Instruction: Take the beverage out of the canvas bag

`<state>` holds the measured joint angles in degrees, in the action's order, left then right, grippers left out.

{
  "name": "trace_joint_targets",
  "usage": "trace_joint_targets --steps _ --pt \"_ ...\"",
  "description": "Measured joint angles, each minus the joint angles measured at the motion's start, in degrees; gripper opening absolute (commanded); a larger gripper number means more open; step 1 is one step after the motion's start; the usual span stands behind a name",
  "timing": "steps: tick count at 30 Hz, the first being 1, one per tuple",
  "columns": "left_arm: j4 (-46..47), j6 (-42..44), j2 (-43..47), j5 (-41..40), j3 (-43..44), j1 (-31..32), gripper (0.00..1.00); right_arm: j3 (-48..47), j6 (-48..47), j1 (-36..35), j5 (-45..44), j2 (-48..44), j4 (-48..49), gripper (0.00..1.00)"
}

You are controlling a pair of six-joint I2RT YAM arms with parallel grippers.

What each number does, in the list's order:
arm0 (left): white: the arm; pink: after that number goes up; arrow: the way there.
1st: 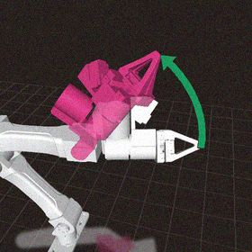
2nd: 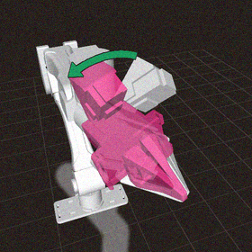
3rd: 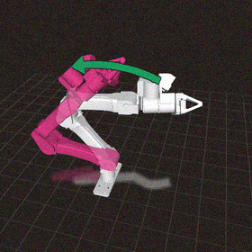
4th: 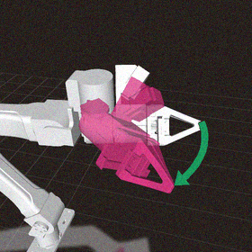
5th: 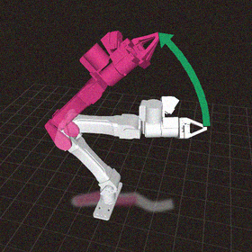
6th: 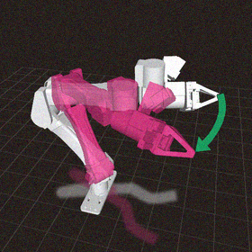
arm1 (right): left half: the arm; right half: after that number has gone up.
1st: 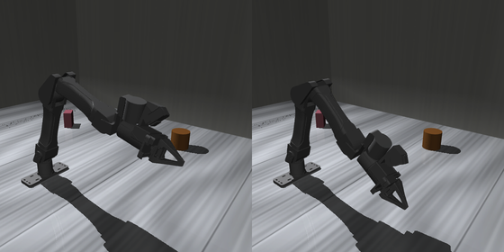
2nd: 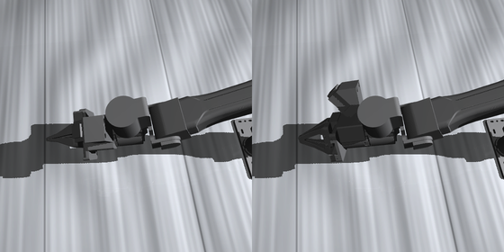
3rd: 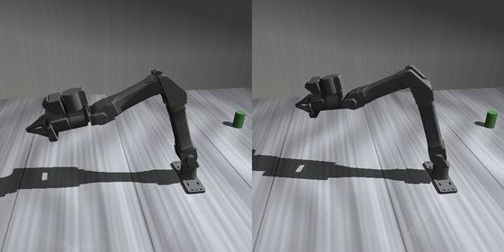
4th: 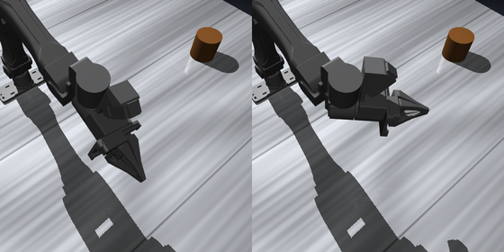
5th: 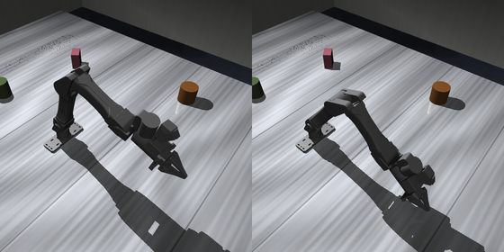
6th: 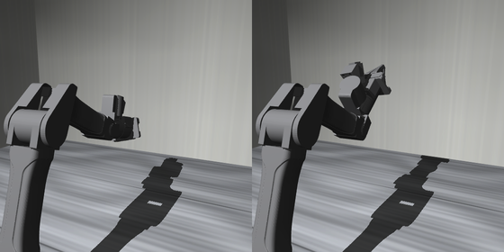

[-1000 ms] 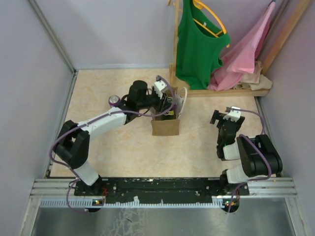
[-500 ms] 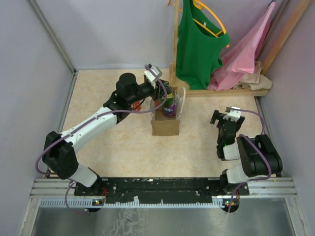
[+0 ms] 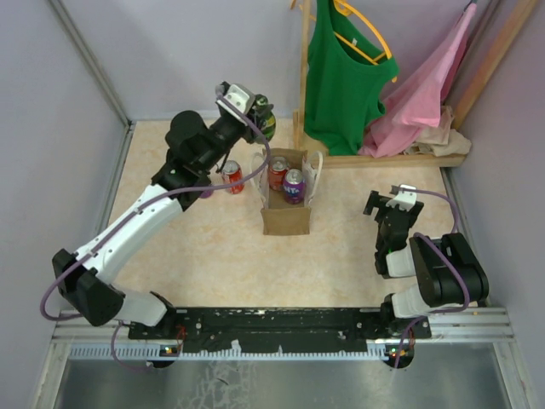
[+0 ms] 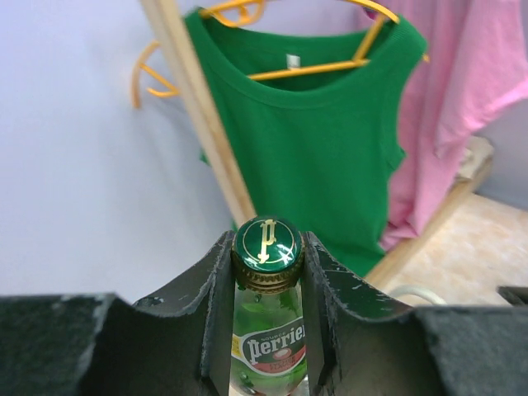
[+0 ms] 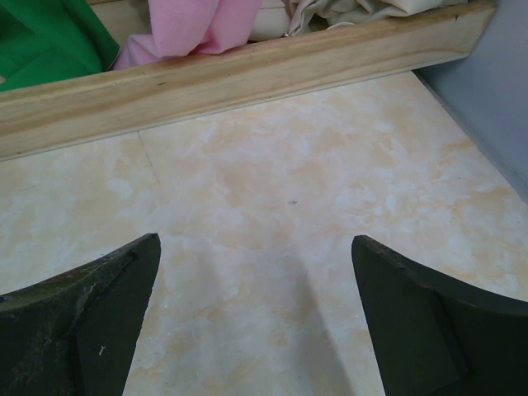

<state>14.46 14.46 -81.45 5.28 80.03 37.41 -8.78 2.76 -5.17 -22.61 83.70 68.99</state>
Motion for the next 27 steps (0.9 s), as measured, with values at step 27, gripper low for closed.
trace_joint_targets --steps 27 --pt "-10.16 -11.67 17.33 -12.13 -27.21 -10.38 0.00 0.00 0.00 0.00 -0.02 0.00 0.00 0.99"
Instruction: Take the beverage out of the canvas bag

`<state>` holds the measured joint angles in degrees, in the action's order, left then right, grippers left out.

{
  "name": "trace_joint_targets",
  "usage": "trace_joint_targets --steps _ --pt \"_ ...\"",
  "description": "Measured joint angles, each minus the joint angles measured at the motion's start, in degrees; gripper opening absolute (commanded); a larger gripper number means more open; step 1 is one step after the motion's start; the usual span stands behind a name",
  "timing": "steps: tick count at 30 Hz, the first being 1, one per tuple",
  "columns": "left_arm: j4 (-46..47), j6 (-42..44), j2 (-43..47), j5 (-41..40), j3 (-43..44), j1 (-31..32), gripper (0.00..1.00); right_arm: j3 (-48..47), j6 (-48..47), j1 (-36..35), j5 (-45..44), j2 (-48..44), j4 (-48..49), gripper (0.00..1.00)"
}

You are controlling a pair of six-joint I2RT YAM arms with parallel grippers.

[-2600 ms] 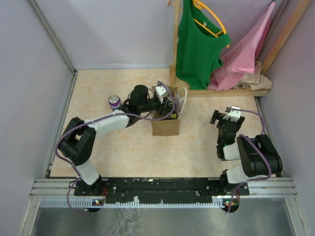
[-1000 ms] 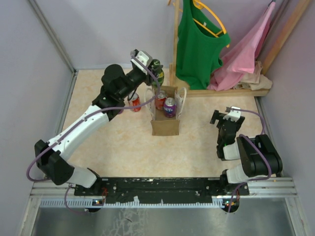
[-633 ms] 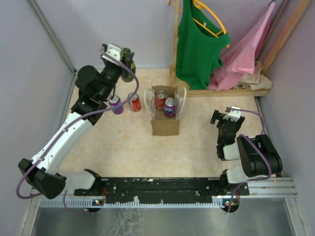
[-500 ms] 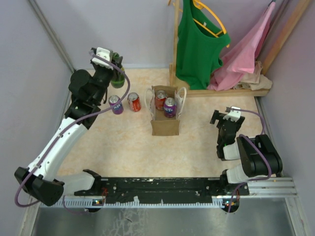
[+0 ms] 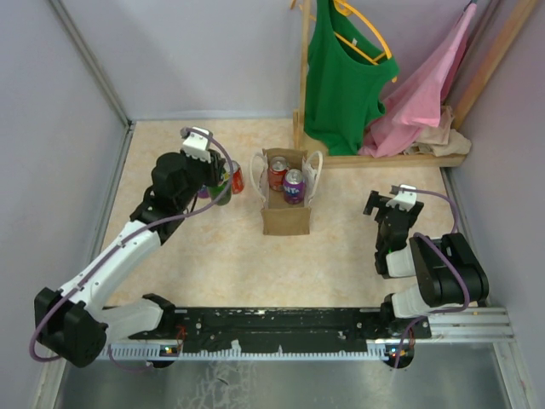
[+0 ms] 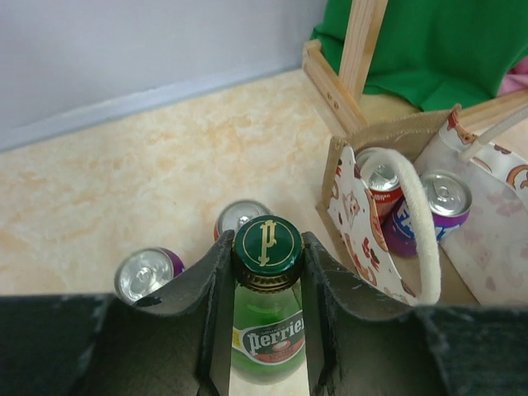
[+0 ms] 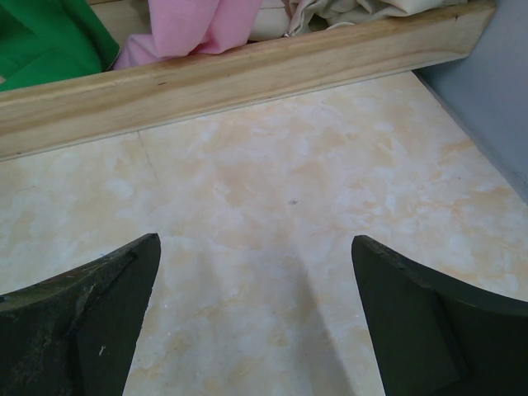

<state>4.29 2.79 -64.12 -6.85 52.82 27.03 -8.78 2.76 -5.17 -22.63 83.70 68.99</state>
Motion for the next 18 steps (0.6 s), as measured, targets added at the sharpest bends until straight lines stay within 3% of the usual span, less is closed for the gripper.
trace_joint_targets --steps 18 --pt "12.15 -6.45 0.00 0.92 -17.49 0.00 0.00 0.00 0.00 0.00 0.02 0.00 0.00 0.99"
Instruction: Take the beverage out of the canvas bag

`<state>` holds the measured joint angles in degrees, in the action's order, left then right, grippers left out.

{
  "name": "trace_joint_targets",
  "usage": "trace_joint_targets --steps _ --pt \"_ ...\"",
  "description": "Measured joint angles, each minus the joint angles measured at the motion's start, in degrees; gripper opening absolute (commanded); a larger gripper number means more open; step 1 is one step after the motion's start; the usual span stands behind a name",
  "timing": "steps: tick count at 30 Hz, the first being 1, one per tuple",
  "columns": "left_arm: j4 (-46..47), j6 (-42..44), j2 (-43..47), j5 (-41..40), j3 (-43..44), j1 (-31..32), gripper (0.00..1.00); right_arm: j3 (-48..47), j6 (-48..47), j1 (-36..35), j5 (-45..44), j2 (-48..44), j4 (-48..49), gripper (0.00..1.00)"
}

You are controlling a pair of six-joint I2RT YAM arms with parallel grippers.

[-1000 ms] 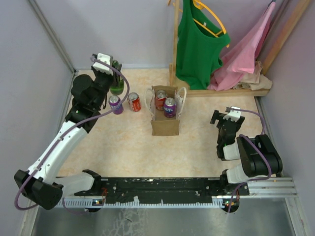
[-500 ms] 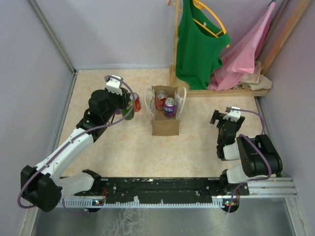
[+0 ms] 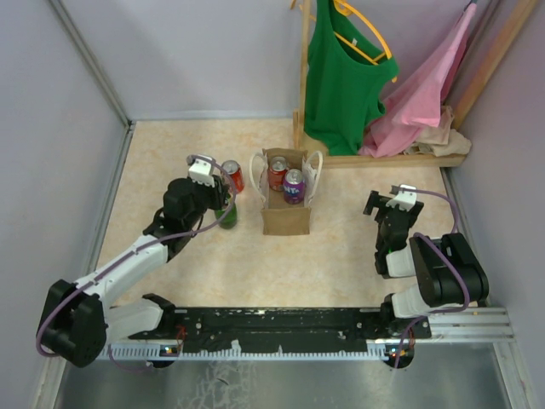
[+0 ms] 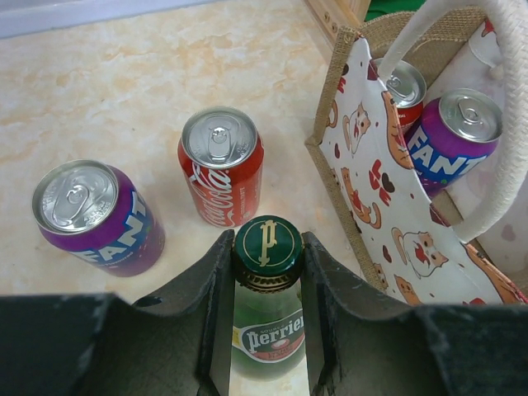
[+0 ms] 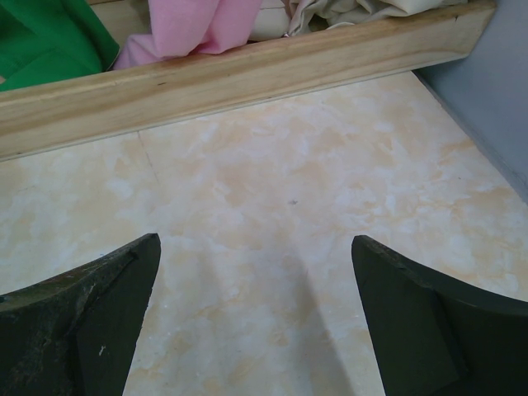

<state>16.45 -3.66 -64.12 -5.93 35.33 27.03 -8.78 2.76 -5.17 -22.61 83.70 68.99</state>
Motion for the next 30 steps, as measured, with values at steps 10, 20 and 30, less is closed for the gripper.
trace_joint_targets --steps 10,20,30 --pt "9.35 -1.20 0.02 1.03 -4.42 0.00 0.00 0.00 0.00 0.00 0.00 0.00 -0.02 0.99" --pt "12.37 -1.49 -1.55 1.49 -5.01 0.00 0.26 0.00 0.00 0.00 0.00 0.00 -0.02 0.99" --pt "16.39 -1.90 -2.62 1.51 -4.83 0.00 1.00 0.00 0.00 0.00 0.00 0.00 -0.02 0.99"
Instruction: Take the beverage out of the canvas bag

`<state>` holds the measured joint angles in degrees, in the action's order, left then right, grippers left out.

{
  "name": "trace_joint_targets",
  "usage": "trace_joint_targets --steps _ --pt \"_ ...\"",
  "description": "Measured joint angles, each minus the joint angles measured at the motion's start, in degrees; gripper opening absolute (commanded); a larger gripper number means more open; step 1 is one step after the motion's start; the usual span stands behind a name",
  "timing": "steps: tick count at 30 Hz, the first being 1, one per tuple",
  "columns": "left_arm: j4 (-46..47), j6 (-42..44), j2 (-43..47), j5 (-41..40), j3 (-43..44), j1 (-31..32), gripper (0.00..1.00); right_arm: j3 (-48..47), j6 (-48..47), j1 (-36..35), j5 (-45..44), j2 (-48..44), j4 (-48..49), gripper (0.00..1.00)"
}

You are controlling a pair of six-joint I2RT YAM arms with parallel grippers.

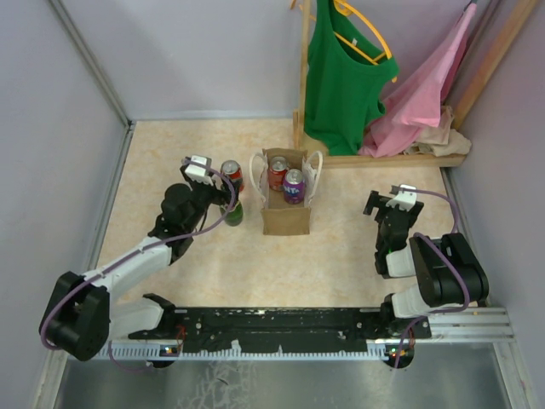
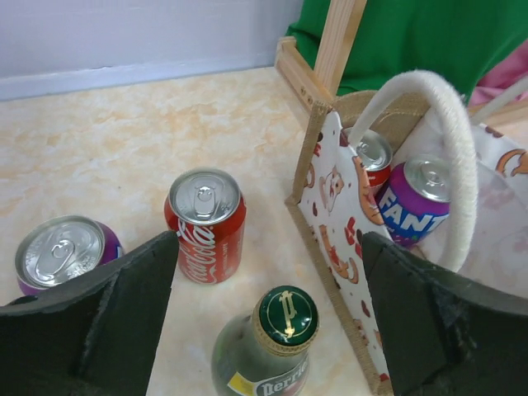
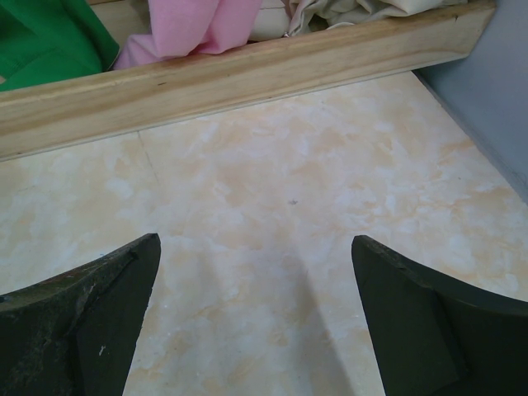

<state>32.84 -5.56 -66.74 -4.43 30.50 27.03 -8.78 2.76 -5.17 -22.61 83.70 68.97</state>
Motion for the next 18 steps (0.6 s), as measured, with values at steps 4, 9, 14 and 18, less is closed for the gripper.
trace_joint_targets --steps 4,9,14,18 --pt "2.12 -0.07 0.02 0.02 0.57 -0.02 1.00 0.00 0.00 0.00 0.00 0.00 0.02 0.99" --pt "2.32 0.04 0.02 -0.02 0.85 0.00 1.00 0.00 0.00 0.00 0.00 0.00 0.02 0.99" --pt "1.01 2.36 1.49 -0.48 3.58 0.00 0.99 0.00 0.00 0.00 -0.02 0.00 0.00 0.99" --pt "-0.28 5.49 4.35 0.46 9.25 0.07 0.97 0.00 0.00 0.00 0.00 0.00 0.00 0.99"
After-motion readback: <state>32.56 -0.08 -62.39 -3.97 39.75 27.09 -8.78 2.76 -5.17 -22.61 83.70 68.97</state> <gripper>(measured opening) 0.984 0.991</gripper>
